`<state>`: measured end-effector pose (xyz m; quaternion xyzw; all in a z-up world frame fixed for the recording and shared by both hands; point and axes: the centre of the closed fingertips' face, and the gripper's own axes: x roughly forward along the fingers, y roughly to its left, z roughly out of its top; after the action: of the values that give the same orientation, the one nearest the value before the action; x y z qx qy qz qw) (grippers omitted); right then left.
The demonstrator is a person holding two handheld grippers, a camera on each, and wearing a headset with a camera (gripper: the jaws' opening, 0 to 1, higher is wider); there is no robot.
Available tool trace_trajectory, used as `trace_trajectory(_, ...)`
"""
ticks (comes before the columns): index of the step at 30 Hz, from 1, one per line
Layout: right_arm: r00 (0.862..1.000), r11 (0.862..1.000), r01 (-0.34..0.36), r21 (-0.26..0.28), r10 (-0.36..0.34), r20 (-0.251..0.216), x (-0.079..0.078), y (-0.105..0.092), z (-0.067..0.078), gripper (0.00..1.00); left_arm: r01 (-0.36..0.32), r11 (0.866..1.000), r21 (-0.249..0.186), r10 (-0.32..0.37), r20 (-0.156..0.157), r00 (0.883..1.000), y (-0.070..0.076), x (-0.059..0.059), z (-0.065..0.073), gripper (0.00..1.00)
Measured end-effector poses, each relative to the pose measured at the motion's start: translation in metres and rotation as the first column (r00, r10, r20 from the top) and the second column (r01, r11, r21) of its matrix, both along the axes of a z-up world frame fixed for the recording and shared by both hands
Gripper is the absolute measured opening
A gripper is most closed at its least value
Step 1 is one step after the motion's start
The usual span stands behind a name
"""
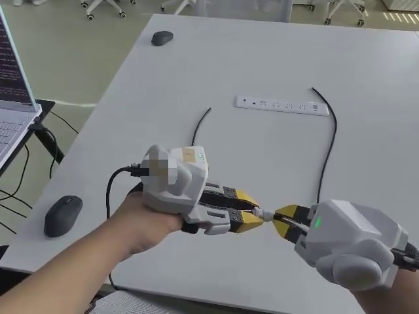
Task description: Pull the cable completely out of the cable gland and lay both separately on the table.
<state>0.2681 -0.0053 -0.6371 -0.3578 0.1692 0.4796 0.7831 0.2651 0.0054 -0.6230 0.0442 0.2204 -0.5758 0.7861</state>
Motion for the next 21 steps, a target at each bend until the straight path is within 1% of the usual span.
trace_trajectory(5, 0.999, 0.999, 0.035, 0.020, -0.035, -0.027, 0.0037, -0.0026, -0.0017, 0.00, -0.002, 1.000, -0.002, 0.002, 0.004, 1.000, 0.0009, 0.0019, 0.0008, 0.15)
trace_trajectory(11, 0.994, 0.995, 0.087, 0.049, -0.084, -0.068, 0.0068, -0.0079, -0.0051, 0.00, -0.005, 1.000, -0.001, 0.005, 0.008, 1.000, 0.0026, 0.0033, 0.0010, 0.15)
trace_trajectory(14, 0.991, 0.992, 0.105, 0.076, -0.098, -0.090, 0.0068, -0.0090, -0.0052, 0.00, -0.006, 1.000, -0.001, 0.006, 0.008, 1.000, 0.0028, 0.0032, 0.0010, 0.15)
trace_trajectory(15, 0.989, 0.989, 0.113, 0.093, -0.103, -0.110, 0.0061, -0.0088, -0.0060, 0.00, -0.006, 1.000, 0.001, 0.006, 0.009, 1.000, 0.0030, 0.0030, 0.0005, 0.15)
trace_trajectory(17, 0.986, 0.985, 0.128, 0.112, -0.113, -0.125, 0.0069, -0.0096, -0.0059, 0.00, -0.006, 1.000, 0.002, 0.006, 0.012, 1.000, 0.0028, 0.0027, 0.0003, 0.15)
trace_trajectory(21, 0.984, 0.984, 0.134, 0.116, -0.119, -0.129, 0.0059, -0.0093, -0.0066, 0.00, -0.005, 1.000, 0.004, 0.005, 0.012, 1.000, 0.0021, 0.0021, -0.0002, 0.15)
